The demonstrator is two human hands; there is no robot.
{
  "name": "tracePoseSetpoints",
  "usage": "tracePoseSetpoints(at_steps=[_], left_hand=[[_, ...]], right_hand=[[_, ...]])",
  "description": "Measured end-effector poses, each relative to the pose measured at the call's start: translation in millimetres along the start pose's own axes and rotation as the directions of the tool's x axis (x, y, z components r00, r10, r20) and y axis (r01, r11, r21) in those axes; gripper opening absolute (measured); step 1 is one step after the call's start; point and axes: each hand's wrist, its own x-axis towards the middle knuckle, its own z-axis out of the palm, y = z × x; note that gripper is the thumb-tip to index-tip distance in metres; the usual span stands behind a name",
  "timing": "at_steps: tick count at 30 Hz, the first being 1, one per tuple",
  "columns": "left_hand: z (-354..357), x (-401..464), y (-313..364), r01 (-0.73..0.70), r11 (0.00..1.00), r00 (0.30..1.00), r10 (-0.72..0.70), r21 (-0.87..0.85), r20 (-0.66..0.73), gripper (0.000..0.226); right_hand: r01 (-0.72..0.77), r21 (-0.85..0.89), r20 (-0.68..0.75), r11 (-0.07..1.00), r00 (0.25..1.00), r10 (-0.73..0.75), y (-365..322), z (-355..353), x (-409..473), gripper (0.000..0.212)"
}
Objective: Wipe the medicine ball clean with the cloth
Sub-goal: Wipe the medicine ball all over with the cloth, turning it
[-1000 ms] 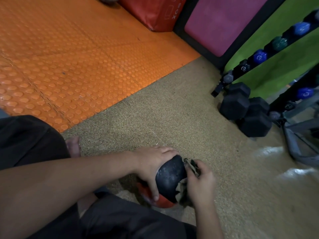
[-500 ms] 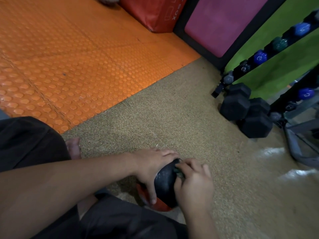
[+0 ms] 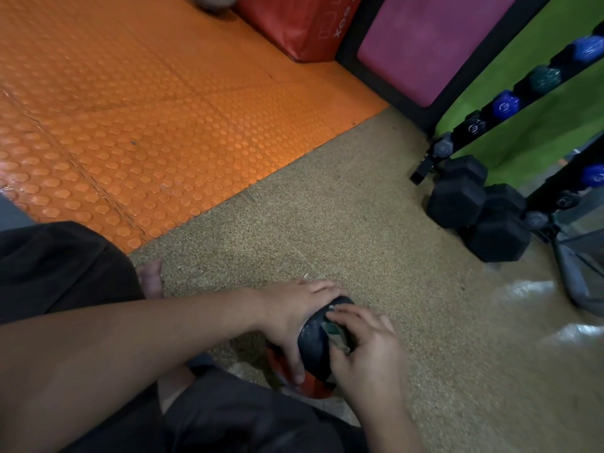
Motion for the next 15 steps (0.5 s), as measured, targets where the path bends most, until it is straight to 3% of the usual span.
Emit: tracePoseSetpoints(at_steps=[3, 7, 10, 15], left_hand=[[2, 2, 3, 0.023, 0.999, 1.000, -0.024, 0.038, 0.009, 0.157], [4, 8, 2, 0.037, 0.998, 0.999, -0.039, 0.048, 0.032, 0.161], [-1, 3, 1, -0.007, 0.999, 0.999, 0.004, 0.054, 0.041, 0.160], [-4, -1, 6, -0.012, 0.997, 0.999, 0.009, 0.072, 0.048, 0.160]], right_hand=[[-0.127, 0.053, -0.073, 0.990, 0.989, 0.131, 21, 1, 8, 0.029], [-0.367, 0.246, -0.076, 0.897, 0.915, 0.396, 36, 5, 20, 0.019], [-0.312, 0.184, -0.046, 0.932, 0.945, 0.325, 24, 6, 8, 0.025], [-0.085, 0.093, 0.002, 0.992, 0.996, 0.085, -5, 5, -13, 0.027]])
